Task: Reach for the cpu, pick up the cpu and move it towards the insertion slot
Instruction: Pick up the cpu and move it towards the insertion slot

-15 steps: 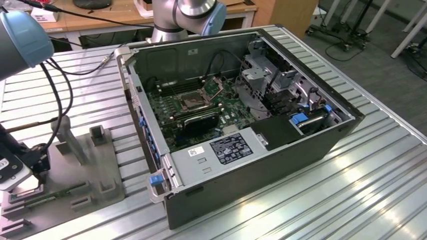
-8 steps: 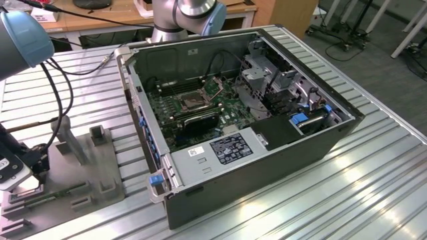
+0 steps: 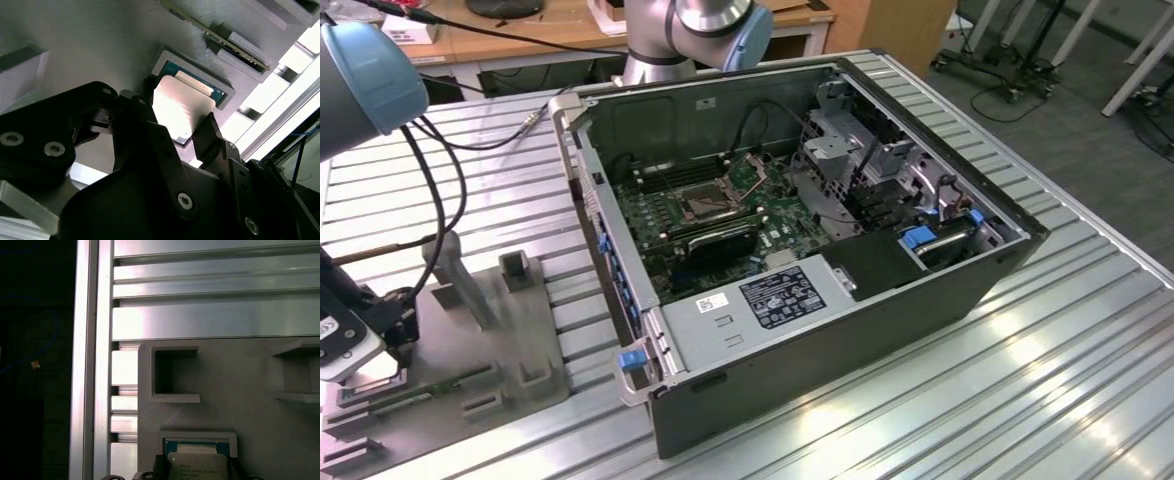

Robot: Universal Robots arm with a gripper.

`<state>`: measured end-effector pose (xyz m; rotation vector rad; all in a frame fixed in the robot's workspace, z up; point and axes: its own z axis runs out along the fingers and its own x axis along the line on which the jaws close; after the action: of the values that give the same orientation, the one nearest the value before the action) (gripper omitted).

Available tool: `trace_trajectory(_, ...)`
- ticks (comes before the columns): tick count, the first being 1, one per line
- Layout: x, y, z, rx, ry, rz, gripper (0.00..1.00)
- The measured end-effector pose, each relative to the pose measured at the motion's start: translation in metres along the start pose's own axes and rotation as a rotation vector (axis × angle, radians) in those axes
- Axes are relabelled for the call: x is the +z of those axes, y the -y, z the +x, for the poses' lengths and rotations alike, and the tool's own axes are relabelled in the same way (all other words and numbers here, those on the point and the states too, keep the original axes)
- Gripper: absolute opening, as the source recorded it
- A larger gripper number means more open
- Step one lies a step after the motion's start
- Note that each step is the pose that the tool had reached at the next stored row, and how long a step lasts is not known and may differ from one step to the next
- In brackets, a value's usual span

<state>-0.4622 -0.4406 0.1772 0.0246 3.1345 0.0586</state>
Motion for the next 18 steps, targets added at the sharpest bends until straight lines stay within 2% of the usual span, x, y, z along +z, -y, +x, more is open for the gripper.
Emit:
trace_trajectory(4,-0.0014,-0.0001,0.0,0.0,-0.0001,0.0,0.55)
trace_trajectory(9,-0.0072,-0.0003,0.0,0.0,0.0,0.0,0.55)
trace_trajectory(18,-0.0093,-0.0003,0.0,0.0,-0.0002,0.0001,0.55)
